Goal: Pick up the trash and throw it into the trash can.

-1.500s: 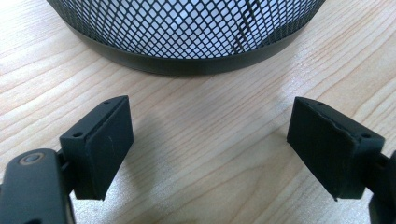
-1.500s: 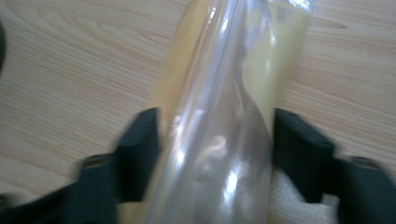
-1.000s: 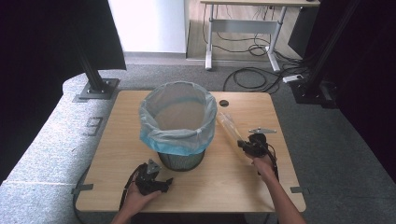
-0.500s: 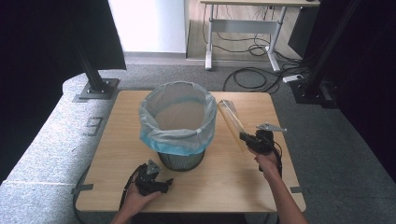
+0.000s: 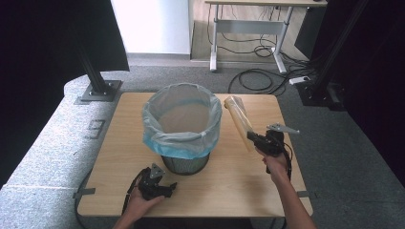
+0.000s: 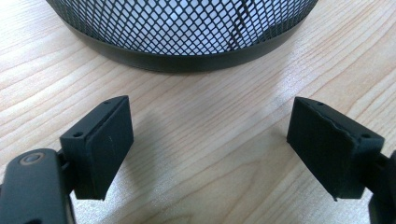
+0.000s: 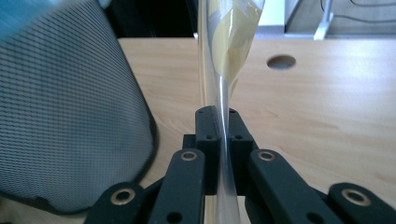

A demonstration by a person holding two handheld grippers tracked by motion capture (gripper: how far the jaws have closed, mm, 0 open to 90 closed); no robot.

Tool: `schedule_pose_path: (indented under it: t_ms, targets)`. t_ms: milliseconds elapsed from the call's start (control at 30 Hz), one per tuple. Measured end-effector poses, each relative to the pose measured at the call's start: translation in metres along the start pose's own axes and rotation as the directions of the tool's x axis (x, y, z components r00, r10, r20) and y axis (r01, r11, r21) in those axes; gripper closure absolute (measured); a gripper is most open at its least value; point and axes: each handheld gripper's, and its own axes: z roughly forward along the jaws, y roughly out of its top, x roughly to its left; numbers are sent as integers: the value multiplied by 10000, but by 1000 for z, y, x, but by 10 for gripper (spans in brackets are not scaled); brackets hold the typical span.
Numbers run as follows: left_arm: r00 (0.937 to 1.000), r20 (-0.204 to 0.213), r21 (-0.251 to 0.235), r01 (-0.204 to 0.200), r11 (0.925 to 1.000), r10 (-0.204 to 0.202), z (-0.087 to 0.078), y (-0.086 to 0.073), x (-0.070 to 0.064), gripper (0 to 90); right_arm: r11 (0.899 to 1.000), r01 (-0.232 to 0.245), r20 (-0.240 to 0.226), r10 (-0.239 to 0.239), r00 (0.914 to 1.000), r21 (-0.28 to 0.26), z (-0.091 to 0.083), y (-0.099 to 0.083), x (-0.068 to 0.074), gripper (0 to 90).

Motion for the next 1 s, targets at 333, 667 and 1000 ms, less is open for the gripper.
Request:
schedule_pose_path:
  t_ms: [333,667,1000]
  targets:
    - [10000,-12,2,-1,10000,1,0,0,0,143,9978,299,-356,-321,9988,-591,-12,13,15,869]
    - [10000,3,-14,17,10000,-17,0,0,0,143,9926,334,-478,-392,9981,-1170,-26,24,21,869]
    - [10000,4,-8,22,10000,-22,0,0,0,143,9844,344,-636,-460,9969,-1723,-37,33,28,869]
